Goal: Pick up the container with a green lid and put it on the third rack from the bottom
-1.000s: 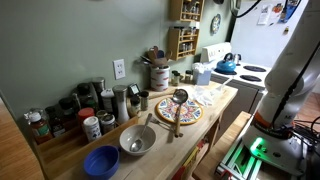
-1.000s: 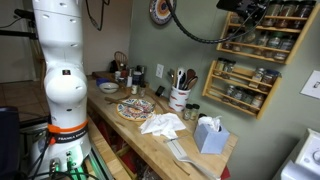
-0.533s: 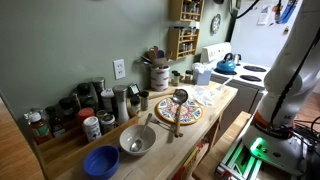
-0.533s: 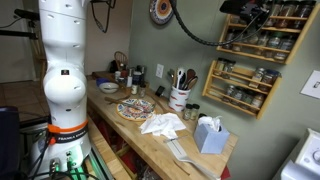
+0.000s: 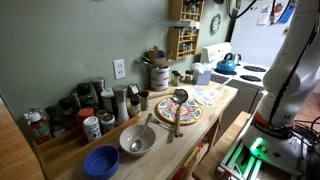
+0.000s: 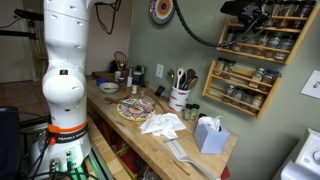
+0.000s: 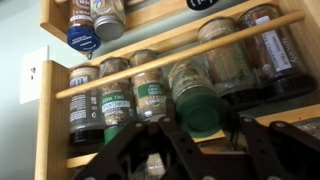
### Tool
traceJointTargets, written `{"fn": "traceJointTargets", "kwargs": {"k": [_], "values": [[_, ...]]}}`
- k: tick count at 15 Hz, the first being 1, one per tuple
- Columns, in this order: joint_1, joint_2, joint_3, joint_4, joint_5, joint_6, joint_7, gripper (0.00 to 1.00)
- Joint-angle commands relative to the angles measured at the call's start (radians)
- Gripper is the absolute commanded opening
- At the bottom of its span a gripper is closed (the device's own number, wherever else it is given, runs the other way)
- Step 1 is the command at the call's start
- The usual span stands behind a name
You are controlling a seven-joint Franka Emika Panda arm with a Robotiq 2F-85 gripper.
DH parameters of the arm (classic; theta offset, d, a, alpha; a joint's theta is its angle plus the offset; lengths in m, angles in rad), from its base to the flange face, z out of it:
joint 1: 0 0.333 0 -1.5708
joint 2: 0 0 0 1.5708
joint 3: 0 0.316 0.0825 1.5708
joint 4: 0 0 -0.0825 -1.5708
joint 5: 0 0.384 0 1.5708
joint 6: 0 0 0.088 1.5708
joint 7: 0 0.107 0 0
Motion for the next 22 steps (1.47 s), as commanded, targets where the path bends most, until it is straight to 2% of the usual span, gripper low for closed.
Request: {"fn": "traceJointTargets", "kwargs": {"k": [1, 10, 11, 17, 18, 19, 20, 21, 22], "values": [[-0.042, 0.043, 0.019, 0.085, 0.010, -0.100, -0.008, 0.20], [-0.095, 0.157, 0.041, 0.285, -0.045, -0.264, 0.024, 0.20], [-0.072, 0.168, 0.014, 0.297, -0.039, -0.268, 0.019, 0.20], [-0.076, 0.219, 0.009, 0.360, -0.030, -0.299, 0.009, 0.20], [-0.077, 0.223, 0.008, 0.367, -0.029, -0.299, 0.006, 0.46], [-0.081, 0.225, 0.006, 0.373, -0.022, -0.304, 0.004, 0.62], [-0.083, 0.226, 0.005, 0.378, -0.017, -0.309, 0.003, 0.62], [-0.085, 0.224, 0.003, 0.382, -0.018, -0.315, 0.002, 0.70], [-0.089, 0.217, 0.003, 0.383, -0.013, -0.328, -0.003, 0.82]]}}
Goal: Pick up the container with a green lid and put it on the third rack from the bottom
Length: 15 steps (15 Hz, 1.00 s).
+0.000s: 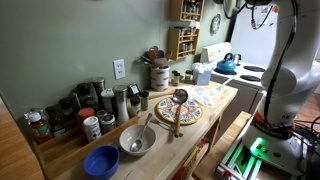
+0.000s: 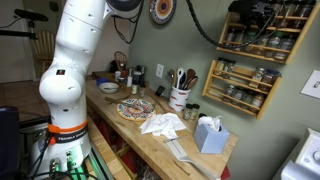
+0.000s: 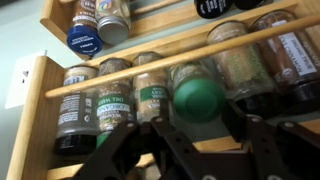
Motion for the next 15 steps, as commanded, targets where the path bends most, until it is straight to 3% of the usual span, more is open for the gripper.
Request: {"fn": "traceJointTargets", "kwargs": {"k": [1, 3, 6, 7, 8, 15], "values": [[-0.022, 0.003, -0.006, 0.043, 0.009, -0.066, -0.010, 0.91], [-0.028, -0.008, -0.007, 0.043, 0.014, -0.090, -0.017, 1.00], [-0.035, -0.033, -0.005, 0.020, 0.022, -0.124, -0.024, 1.00], [-0.035, -0.044, -0.005, 0.008, 0.020, -0.130, -0.029, 0.76], [-0.034, -0.054, -0.005, -0.004, 0.017, -0.131, -0.031, 0.75], [-0.029, -0.105, 0.000, -0.079, 0.018, -0.150, -0.075, 0.20]]}}
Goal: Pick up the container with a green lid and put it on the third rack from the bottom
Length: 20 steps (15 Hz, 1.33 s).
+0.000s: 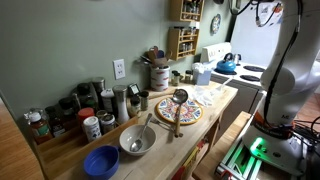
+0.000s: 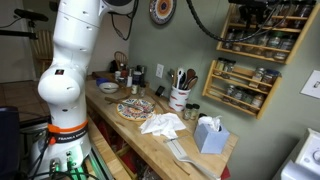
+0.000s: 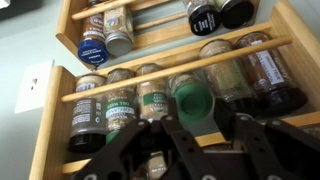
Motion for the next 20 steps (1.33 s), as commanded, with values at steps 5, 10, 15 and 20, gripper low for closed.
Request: {"fn": "traceJointTargets", "kwargs": {"k": [5, 10, 15, 20], "values": [[0.005, -0.067, 0.004, -0.101, -0.012, -0.102, -0.068, 0.00], [0.015, -0.064, 0.003, -0.142, -0.036, -0.067, -0.087, 0.00], [0.021, -0.064, 0.005, -0.186, -0.035, 0.051, -0.113, 0.00], [0.016, -0.068, 0.009, -0.196, -0.009, 0.119, -0.109, 0.00]]}}
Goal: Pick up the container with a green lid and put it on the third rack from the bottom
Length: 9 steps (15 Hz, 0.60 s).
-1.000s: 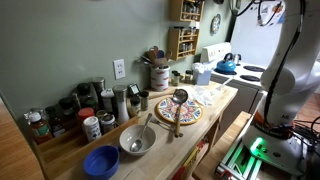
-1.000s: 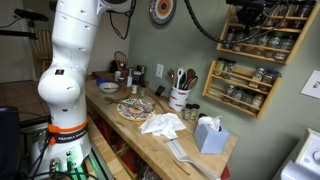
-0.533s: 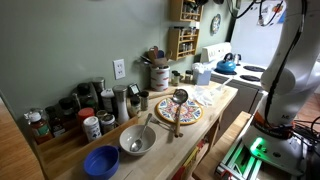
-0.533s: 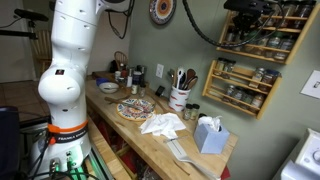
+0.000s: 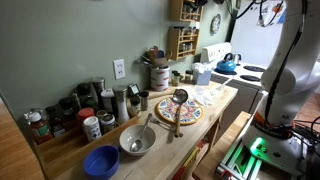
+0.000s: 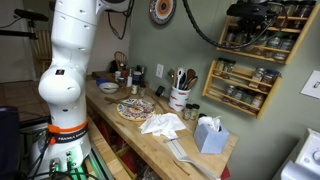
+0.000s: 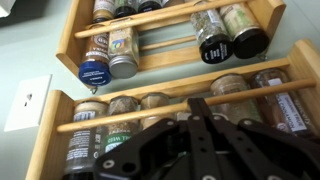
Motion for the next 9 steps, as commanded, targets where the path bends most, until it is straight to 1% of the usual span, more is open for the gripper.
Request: {"fn": "traceJointTargets", "kwargs": {"k": [1, 3, 6, 9], "values": [[0.005, -0.032, 0.004, -0.046, 0.016, 0.052, -0.006, 0.00], [0.003, -0.034, 0.006, -0.043, 0.030, 0.046, 0.000, 0.00], [0.004, -0.032, 0.009, -0.042, 0.050, 0.073, 0.015, 0.00], [0.008, -0.028, 0.015, -0.047, 0.067, 0.136, 0.023, 0.00]]}}
